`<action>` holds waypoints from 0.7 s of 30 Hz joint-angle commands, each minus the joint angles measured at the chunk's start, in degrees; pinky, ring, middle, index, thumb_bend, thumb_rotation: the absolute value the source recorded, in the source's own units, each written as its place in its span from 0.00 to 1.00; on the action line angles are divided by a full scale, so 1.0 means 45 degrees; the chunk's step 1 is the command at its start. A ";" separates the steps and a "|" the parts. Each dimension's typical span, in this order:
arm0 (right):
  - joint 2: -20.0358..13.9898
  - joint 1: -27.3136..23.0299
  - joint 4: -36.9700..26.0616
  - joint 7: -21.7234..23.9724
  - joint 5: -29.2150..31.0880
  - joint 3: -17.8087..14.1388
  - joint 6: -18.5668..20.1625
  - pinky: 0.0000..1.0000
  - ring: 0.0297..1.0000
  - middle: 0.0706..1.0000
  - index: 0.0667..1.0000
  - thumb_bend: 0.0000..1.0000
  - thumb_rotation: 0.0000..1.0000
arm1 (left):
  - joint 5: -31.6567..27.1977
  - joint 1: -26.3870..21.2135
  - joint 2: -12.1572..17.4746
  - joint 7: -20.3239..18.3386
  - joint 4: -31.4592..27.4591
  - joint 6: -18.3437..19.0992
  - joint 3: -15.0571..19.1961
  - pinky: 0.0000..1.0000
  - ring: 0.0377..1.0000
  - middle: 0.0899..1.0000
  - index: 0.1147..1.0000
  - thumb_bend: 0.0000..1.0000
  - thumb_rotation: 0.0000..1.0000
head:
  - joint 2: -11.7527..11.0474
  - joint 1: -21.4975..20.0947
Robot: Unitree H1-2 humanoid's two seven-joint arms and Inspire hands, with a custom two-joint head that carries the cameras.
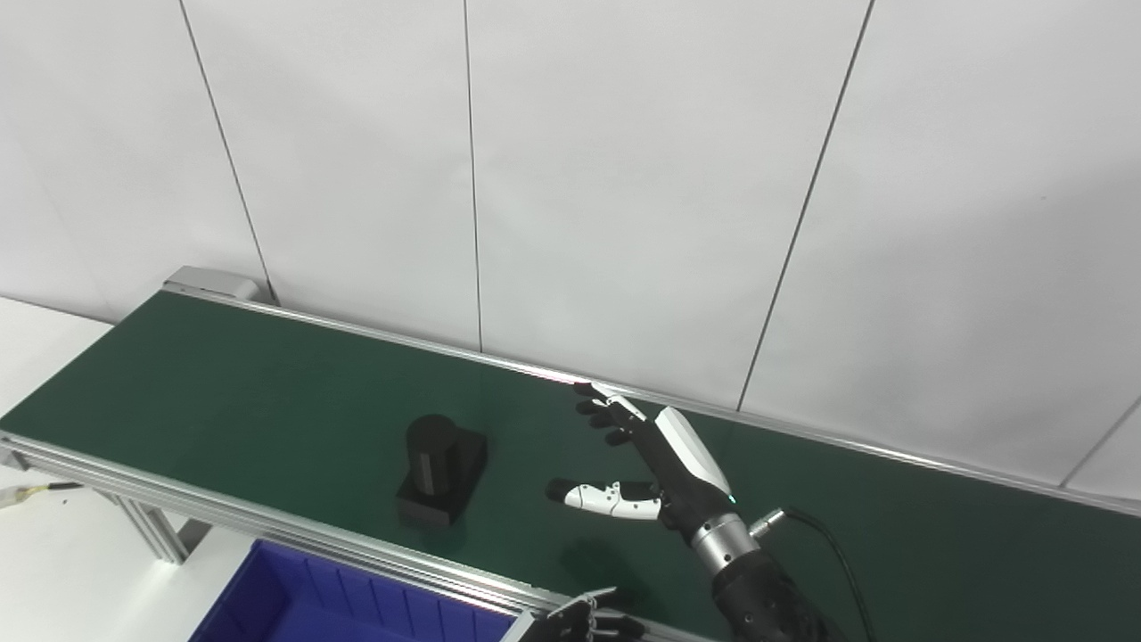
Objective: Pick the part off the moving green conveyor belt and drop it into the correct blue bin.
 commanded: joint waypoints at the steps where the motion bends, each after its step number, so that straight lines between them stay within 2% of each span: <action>1: 0.0231 -0.0808 -0.0137 0.0033 -0.0028 0.0090 -0.0223 0.76 0.82 0.84 0.90 0.68 0.47 | 0.0164 -0.0203 -0.0177 0.0081 -0.0142 -0.0330 -0.0132 0.66 0.69 0.72 0.81 0.68 0.56 | -0.0014 0.0041; 5: 0.0277 -0.1058 0.0257 0.0073 -0.0012 0.0145 -0.0311 0.77 0.84 0.85 0.91 0.69 0.48 | 0.0230 -0.0256 -0.0209 0.0102 0.0006 -0.0510 -0.0193 0.66 0.69 0.72 0.82 0.65 0.54 | -0.0012 0.0137; 15: 0.0367 -0.1697 0.0992 0.0039 -0.0008 0.0220 -0.0459 0.77 0.84 0.84 0.91 0.70 0.49 | 0.0148 -0.0062 -0.0332 0.0095 -0.0353 -0.0447 -0.0301 0.64 0.69 0.72 0.81 0.70 0.57 | 0.0388 0.0426; 21: 0.0309 -0.1913 0.1205 -0.0001 -0.0104 0.0257 -0.0423 0.76 0.83 0.83 0.90 0.70 0.48 | 0.0422 0.0260 -0.0357 0.0258 -0.0722 -0.0849 -0.0485 0.64 0.67 0.70 0.80 0.73 0.60 | 0.0601 0.0738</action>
